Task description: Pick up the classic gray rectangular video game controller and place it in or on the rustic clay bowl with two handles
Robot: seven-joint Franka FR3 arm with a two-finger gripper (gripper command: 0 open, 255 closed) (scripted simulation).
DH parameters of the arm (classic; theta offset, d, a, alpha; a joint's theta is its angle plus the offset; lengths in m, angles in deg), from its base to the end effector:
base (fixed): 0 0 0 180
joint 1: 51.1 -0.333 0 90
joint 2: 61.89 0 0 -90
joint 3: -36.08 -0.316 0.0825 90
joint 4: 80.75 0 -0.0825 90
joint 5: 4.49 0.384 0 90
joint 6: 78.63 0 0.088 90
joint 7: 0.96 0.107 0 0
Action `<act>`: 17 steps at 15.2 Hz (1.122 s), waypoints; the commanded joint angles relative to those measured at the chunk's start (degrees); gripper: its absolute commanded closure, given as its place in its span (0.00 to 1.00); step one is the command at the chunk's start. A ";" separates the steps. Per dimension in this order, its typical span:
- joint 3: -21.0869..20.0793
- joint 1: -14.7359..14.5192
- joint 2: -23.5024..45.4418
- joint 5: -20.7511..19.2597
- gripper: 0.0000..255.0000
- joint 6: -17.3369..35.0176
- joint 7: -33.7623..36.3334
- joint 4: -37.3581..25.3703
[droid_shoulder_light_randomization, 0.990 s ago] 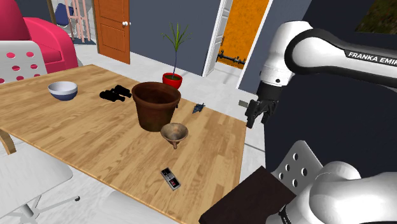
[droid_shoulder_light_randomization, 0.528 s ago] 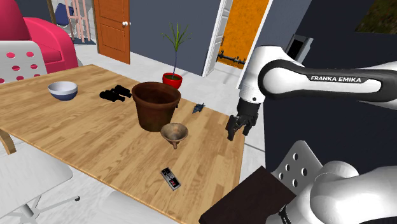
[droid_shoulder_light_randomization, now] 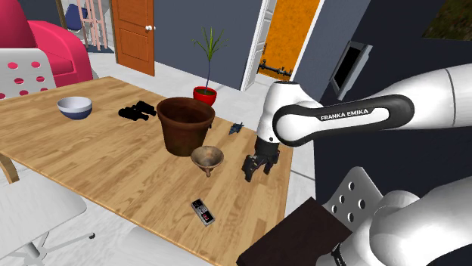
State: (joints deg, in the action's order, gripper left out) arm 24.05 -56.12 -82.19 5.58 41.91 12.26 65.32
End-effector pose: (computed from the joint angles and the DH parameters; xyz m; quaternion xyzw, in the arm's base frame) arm 0.3865 0.1256 0.3828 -0.9979 0.0230 0.0552 0.0240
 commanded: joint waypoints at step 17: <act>-2.79 -5.58 41.66 -14.09 0.00 28.82 13.33 -15.33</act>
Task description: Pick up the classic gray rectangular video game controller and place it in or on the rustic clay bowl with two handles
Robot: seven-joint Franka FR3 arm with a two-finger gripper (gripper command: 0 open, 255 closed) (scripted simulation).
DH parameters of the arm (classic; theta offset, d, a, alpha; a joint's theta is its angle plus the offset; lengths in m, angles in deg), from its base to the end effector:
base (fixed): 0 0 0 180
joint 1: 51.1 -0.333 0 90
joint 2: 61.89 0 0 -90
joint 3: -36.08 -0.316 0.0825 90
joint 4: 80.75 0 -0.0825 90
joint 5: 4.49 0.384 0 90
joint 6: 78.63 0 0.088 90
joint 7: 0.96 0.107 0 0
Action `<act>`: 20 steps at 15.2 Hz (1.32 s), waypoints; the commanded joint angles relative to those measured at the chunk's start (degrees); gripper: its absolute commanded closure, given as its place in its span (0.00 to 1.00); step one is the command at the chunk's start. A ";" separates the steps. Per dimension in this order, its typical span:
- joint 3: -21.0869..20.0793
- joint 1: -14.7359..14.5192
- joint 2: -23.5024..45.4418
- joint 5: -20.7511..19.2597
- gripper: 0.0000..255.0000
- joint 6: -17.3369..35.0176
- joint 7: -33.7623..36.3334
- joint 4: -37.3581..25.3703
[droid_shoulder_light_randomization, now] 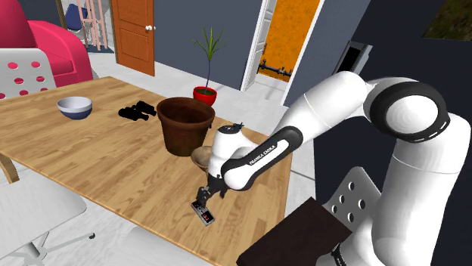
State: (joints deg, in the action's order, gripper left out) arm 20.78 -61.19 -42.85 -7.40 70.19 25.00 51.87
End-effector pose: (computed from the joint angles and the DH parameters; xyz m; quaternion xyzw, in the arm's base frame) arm 0.4677 0.2277 0.2010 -0.9993 -0.0108 0.0295 0.0196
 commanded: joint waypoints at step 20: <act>3.41 -3.94 13.00 -4.83 1.00 6.55 3.37 -6.79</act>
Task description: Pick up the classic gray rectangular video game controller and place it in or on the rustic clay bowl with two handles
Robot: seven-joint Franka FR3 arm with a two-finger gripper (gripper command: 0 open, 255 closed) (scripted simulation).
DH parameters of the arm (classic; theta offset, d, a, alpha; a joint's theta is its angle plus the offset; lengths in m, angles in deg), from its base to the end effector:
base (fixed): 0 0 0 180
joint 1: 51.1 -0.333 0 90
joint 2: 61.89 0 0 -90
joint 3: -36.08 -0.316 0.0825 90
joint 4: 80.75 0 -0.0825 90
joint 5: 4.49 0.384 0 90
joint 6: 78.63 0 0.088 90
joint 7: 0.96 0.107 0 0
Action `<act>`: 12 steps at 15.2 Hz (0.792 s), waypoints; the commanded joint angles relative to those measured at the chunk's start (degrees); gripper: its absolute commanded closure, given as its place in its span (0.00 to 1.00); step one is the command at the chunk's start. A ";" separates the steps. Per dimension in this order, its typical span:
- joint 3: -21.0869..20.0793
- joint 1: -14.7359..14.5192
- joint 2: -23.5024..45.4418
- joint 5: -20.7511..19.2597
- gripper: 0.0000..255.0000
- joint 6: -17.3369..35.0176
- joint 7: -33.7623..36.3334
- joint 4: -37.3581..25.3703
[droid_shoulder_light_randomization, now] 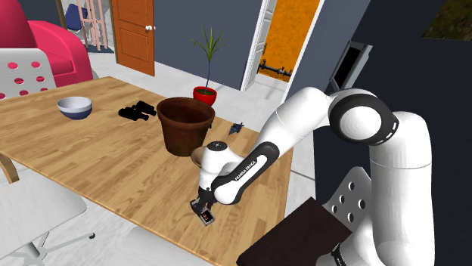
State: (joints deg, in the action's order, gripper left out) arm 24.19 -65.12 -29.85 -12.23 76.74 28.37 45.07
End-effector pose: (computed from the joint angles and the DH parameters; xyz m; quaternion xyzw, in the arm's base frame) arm 0.4850 0.2472 0.1287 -0.9994 -0.0174 0.0244 0.0186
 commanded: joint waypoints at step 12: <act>-0.92 0.72 -3.00 0.84 1.00 -2.18 -0.48 0.83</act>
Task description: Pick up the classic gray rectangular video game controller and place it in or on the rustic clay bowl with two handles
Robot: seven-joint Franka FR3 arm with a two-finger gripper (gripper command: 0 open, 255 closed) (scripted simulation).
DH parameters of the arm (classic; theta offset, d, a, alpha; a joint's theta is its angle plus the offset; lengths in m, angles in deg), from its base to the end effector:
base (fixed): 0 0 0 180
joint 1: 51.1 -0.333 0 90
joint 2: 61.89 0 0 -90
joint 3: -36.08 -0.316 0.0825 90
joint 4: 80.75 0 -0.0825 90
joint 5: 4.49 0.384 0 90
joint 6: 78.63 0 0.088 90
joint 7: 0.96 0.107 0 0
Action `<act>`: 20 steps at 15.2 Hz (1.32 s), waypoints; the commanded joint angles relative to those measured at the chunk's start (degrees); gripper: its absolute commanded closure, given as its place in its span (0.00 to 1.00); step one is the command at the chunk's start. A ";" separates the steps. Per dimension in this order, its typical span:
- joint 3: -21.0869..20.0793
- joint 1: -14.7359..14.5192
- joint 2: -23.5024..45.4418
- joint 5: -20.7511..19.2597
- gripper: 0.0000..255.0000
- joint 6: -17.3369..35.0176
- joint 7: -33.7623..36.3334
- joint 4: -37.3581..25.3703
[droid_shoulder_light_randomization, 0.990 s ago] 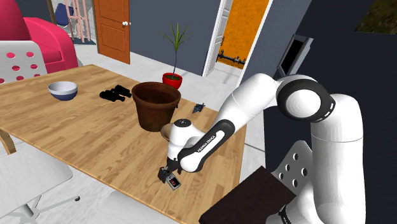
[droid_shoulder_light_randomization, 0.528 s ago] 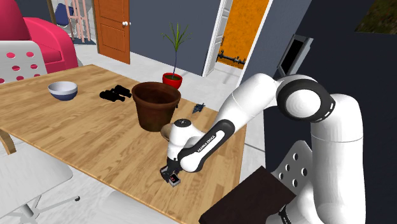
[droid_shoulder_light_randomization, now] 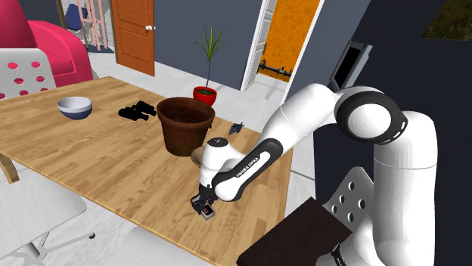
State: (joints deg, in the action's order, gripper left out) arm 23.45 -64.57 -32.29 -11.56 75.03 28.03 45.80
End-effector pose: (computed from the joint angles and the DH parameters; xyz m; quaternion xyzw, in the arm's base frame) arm 0.4846 0.2475 0.1455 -0.9994 -0.0173 0.0244 0.0186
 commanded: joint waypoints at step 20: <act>-3.78 2.92 -14.42 5.31 1.00 -12.96 -3.14 1.20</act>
State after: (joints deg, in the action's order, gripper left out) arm 19.77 -61.76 -46.15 -6.49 62.78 25.07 47.14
